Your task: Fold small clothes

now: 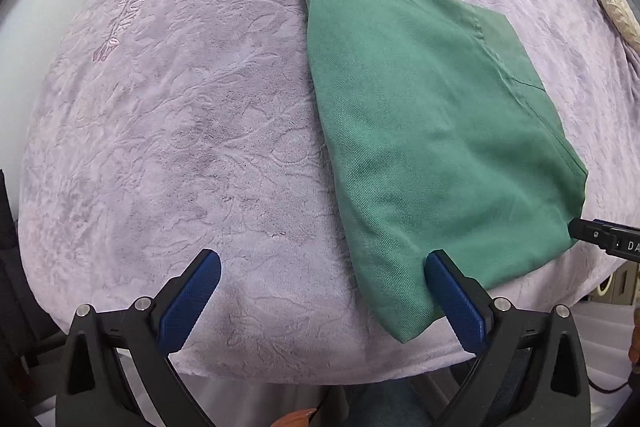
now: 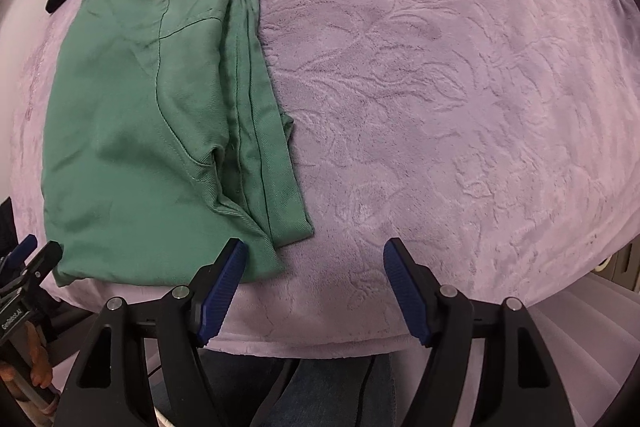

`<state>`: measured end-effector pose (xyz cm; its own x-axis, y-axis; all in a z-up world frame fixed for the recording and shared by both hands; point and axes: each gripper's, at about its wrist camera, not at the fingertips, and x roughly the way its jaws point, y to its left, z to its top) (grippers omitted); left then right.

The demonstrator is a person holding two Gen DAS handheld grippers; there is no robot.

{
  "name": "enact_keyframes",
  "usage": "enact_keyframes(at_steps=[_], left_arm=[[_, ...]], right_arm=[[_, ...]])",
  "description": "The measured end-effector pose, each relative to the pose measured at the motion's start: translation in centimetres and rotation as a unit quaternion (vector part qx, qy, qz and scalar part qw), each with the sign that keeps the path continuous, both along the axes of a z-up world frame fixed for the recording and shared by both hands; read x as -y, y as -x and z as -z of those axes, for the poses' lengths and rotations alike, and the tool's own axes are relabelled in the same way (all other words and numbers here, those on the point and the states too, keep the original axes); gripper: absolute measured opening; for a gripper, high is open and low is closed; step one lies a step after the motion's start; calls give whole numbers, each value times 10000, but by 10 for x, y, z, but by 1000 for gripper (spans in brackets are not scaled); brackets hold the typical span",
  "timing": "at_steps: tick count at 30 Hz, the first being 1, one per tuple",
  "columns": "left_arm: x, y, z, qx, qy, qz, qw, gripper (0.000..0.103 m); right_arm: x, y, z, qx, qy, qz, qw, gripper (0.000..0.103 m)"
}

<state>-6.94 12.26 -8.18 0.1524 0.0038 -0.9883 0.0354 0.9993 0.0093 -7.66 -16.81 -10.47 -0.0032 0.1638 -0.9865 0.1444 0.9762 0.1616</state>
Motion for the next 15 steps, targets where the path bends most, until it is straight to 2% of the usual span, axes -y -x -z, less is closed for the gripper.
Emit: enact_keyframes(at_steps=[3,8,15], left_arm=[[-2,-1,1,-65,105,-40,9999,102],[2,0,0,-67,89,-2,9999,102],[6,-1,-1,-76,20,66,9999,102]], right_arm=[[5,0,-5,59,-27,48,10000,80],[8,-3,-14,143,-128,153,9997,80],[-2,-11,-17,152,-236,24,9996,80]])
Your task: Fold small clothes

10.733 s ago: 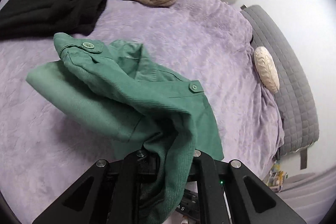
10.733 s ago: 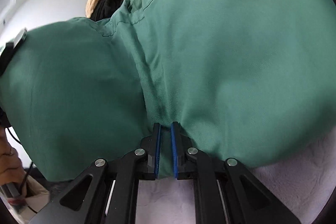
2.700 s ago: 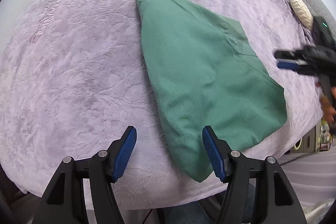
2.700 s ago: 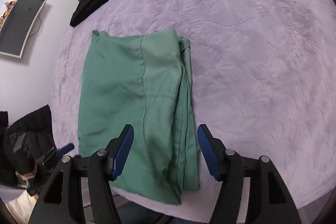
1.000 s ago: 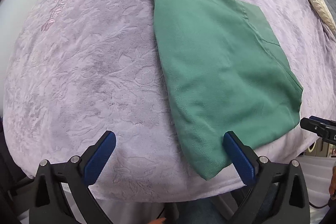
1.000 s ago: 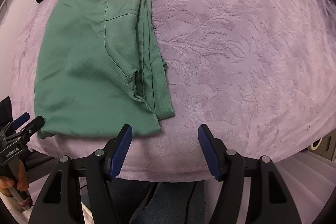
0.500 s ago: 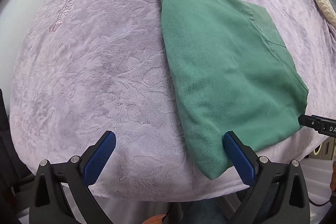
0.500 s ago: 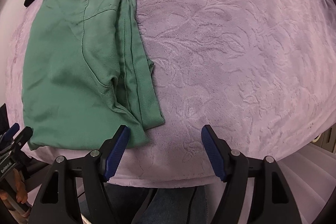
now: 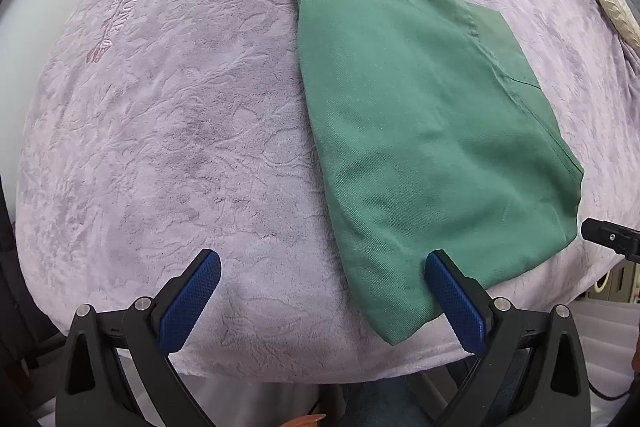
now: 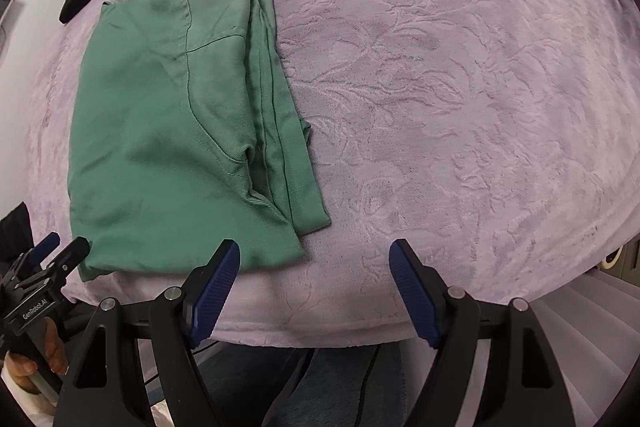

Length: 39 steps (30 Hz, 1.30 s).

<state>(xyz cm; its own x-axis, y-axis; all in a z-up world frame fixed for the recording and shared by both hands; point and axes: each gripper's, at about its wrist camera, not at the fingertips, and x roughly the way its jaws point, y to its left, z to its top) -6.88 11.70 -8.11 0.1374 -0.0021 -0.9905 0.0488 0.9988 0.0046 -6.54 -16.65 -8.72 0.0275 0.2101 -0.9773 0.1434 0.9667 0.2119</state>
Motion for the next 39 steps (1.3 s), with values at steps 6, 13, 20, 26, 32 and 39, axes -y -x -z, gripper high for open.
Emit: enact_keyframes(at_steps=[6,13,20,26,32,39], left_arm=[[-1,-1,-1,-162,-5,-98,9998,102],[4,-1,-12,-150,49,59,9999,102],[10,-6,-32,23,-31,165,9999,102],[12,-15,-59,336,-112,-78,9993,102],[11,-21,-80,573,-96,-241,9980,102],[14,-19,-88,645,-173,-274,9974,102]], right_arm=[[-15,0,-4,77,-61,-23,9999,80],[-23,-9,-18,104,-193,-89,9997,81],[-29,-18,-40,329,-214,-96,9992,81],[-39,-22,-70,744,-112,-191,9970,81],[-47,-24,-84,964,-16,-284,9949,83],[-54,-22,-88,1121,158,-330,9930,87]])
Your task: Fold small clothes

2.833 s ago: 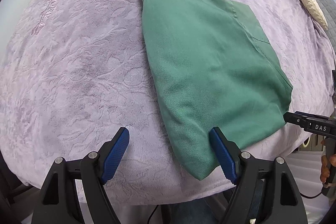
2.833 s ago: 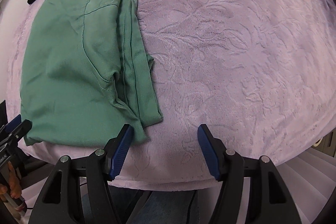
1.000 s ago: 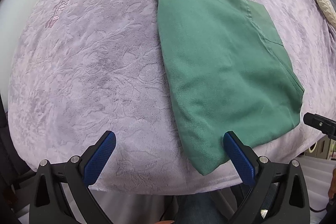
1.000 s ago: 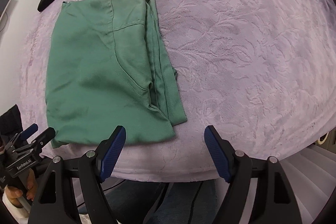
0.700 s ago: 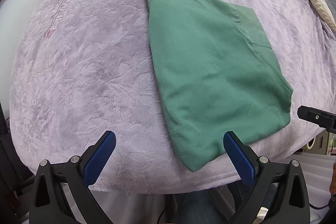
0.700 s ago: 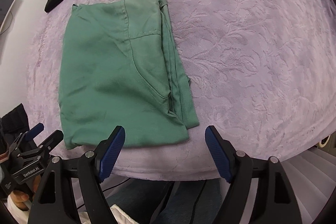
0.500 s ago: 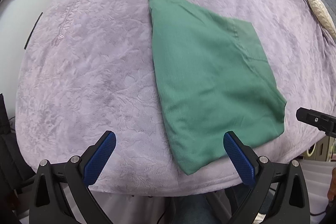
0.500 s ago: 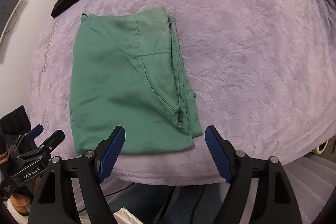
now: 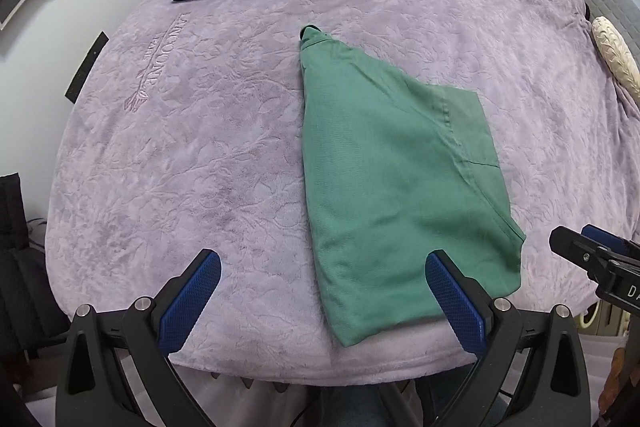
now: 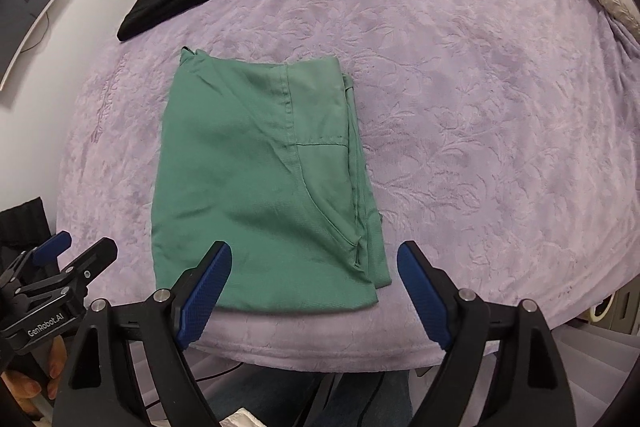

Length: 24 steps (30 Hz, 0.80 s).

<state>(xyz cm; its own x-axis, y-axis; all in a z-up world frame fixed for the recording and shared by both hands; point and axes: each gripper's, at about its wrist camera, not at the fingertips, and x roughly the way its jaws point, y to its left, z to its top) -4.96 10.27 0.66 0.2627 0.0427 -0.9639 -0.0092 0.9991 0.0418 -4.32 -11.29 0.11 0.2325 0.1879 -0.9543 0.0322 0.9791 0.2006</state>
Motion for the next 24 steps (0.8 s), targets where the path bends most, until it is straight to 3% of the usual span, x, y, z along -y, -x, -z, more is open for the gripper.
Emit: enact_keyframes(at_steps=[24], left_arm=[[2,0,1,45,-165,-57,9998,102]], right_arm=[[-11,-6,-6,70,275,-130,9995,88]])
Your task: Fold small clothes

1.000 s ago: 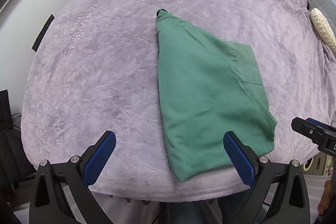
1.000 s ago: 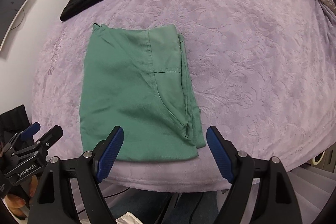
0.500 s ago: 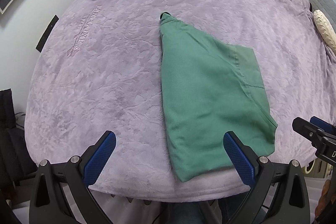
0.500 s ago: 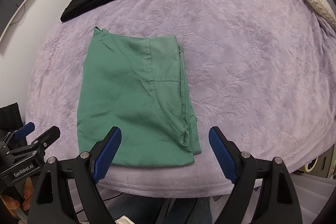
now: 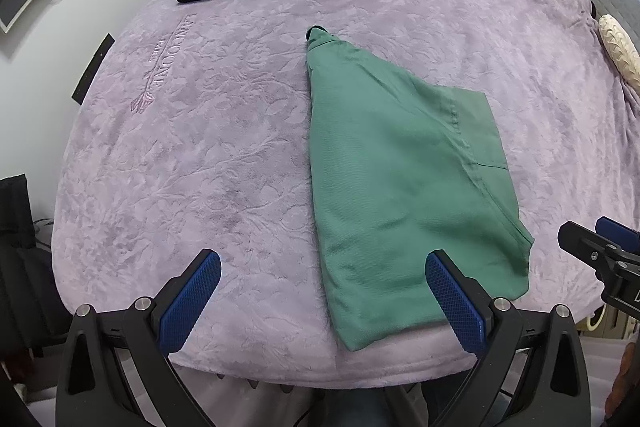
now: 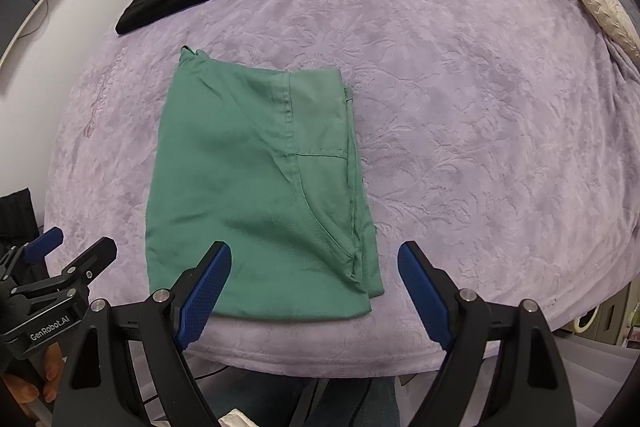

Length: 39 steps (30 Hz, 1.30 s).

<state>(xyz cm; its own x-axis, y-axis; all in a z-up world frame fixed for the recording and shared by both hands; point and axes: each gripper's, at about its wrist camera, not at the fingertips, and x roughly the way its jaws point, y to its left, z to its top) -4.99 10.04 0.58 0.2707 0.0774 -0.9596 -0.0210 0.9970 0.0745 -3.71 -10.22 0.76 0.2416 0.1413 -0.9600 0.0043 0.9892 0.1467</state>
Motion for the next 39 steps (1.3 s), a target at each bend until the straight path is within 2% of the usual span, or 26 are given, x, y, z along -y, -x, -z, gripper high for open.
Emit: enact_keyframes(at_steps=[39], left_arm=[[-1,-2,3,-6,-41,27,10000,102]], right_arm=[[-3,1,2,-31,-9,16,10000,88]])
